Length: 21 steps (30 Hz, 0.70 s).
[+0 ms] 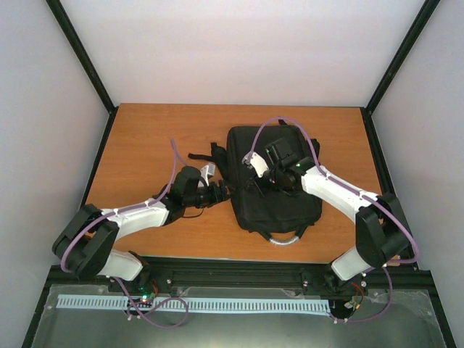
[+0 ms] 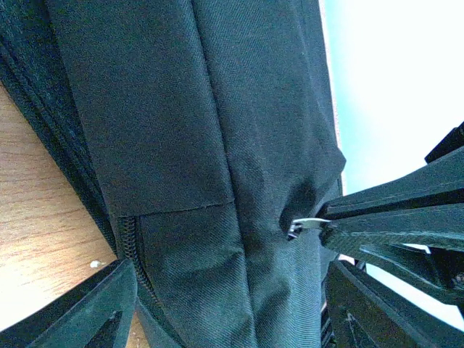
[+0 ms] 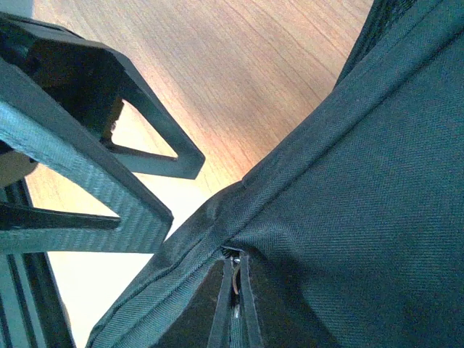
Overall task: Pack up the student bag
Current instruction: Zip the student bag at the center of the board.
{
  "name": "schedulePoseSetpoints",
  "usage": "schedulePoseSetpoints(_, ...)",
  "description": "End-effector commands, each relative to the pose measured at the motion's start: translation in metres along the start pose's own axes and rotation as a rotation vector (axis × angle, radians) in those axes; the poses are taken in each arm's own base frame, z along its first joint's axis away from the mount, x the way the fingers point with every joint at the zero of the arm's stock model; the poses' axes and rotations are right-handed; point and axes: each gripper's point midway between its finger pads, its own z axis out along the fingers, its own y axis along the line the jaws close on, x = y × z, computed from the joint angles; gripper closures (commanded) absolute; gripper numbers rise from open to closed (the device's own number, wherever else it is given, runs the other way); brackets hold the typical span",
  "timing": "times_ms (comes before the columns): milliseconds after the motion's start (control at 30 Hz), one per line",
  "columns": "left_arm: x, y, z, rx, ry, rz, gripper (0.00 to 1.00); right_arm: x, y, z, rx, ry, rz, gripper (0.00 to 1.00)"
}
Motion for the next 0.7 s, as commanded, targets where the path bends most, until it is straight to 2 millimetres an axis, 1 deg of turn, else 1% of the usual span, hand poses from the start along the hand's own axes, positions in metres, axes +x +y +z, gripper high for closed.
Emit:
schedulePoseSetpoints(0,0.000,-0.008,0.008,0.045,0.016,0.002,0.28,-0.011,0.015,-0.003,-0.100,-0.015,0.054,0.97)
schedulePoseSetpoints(133,0.005,-0.017,0.021,0.058,0.057,0.023,0.34,-0.010,0.011,-0.002,-0.080,-0.015,0.031,0.97)
schedulePoseSetpoints(233,0.008,-0.019,0.031,0.058,0.076,0.031,0.42,-0.016,0.008,-0.005,-0.055,-0.031,0.013,0.97)
schedulePoseSetpoints(367,0.005,-0.020,0.042,0.066,0.074,0.021,0.52,-0.022,0.006,-0.010,-0.025,-0.042,-0.021,0.97)
schedulePoseSetpoints(467,0.002,-0.022,0.048,0.075,0.071,0.021,0.63,-0.018,0.001,-0.009,0.005,-0.020,-0.041,0.97)
schedulePoseSetpoints(600,-0.002,-0.023,0.052,0.071,0.061,0.025,0.82,-0.014,0.001,-0.008,0.002,-0.009,-0.047,0.97)
schedulePoseSetpoints(633,-0.003,-0.023,0.052,0.072,0.062,0.025,0.85,-0.014,0.002,-0.009,0.001,-0.014,-0.046,0.97)
schedulePoseSetpoints(667,-0.002,-0.024,0.051,0.075,0.064,0.024,0.85,-0.016,0.002,-0.010,0.004,-0.022,-0.049,0.97)
